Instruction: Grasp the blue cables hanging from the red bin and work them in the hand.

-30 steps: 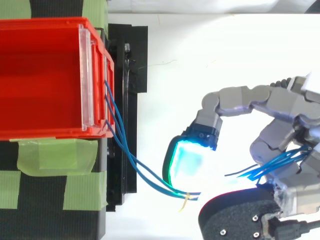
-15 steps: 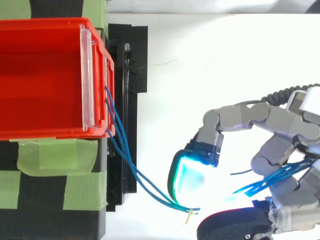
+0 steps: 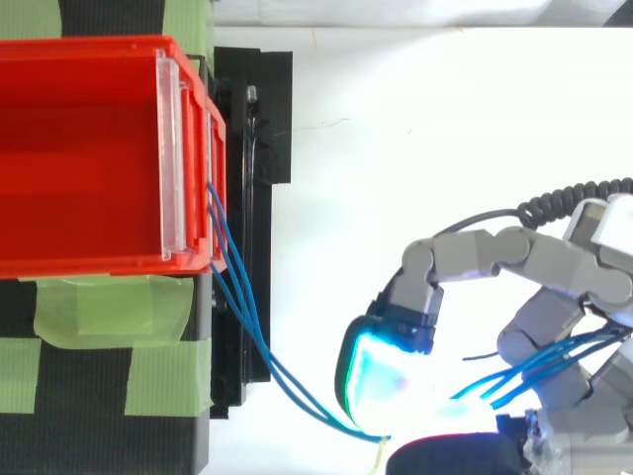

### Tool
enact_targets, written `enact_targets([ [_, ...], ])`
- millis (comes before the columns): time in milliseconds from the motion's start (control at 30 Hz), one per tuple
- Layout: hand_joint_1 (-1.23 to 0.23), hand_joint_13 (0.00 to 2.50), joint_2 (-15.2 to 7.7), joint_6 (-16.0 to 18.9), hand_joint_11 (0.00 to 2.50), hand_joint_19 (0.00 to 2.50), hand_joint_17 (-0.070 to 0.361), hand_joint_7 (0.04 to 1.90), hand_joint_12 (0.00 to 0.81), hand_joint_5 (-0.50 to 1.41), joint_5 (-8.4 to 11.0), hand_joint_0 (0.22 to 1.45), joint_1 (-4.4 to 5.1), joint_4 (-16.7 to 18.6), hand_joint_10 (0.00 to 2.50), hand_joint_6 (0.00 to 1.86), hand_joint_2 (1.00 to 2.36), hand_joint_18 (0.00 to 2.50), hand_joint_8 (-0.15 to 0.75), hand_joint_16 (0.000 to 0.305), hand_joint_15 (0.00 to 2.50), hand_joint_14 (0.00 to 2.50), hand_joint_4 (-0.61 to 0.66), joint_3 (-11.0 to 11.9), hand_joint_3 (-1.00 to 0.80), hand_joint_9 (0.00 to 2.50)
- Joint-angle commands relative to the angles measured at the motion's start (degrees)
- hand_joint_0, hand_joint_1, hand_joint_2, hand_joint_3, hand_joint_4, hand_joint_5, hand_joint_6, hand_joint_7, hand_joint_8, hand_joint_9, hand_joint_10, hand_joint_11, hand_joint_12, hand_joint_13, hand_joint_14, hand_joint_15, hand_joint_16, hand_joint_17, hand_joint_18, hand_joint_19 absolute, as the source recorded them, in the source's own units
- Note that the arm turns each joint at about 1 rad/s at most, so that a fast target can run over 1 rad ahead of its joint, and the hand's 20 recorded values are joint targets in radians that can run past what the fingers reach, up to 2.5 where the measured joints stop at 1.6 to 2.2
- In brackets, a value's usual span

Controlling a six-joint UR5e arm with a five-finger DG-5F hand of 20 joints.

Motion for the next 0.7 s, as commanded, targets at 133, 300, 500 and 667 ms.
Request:
enact_targets([
  [133, -0.61, 1.89, 0.00, -0.99, 2.50, 0.76, 0.153, 1.17, 0.533, 0.20, 0.09, 1.00, 0.76, -0.15, 2.50, 0.80, 1.00, 2.50, 0.455, 0.203, 1.40, 2.50, 0.36, 0.00, 0.12, 1.81],
  [300, -0.60, 1.89, 0.09, -0.99, 2.50, 0.76, 0.153, 1.20, 0.533, 0.21, 0.26, 1.00, 1.02, -0.94, 2.50, 0.78, 1.00, 2.50, 0.455, 0.203, 1.40, 2.50, 0.36, 0.00, 0.15, 1.81],
  [500, -0.59, 1.89, 0.09, -1.08, 2.50, 0.76, 0.153, 1.22, 0.533, 0.20, 0.79, 1.01, 1.02, -3.75, 2.50, 0.79, 1.00, 2.50, 0.455, 0.203, 1.40, 2.50, 0.37, 0.00, 0.16, 1.81],
  [667, -0.59, 1.89, 0.09, -0.99, 2.50, 0.76, 0.153, 1.20, 0.533, 0.20, 0.70, 1.00, 1.11, -4.02, 2.50, 0.79, 1.00, 2.50, 0.455, 0.203, 1.40, 2.50, 0.37, 0.00, 0.17, 1.81],
])
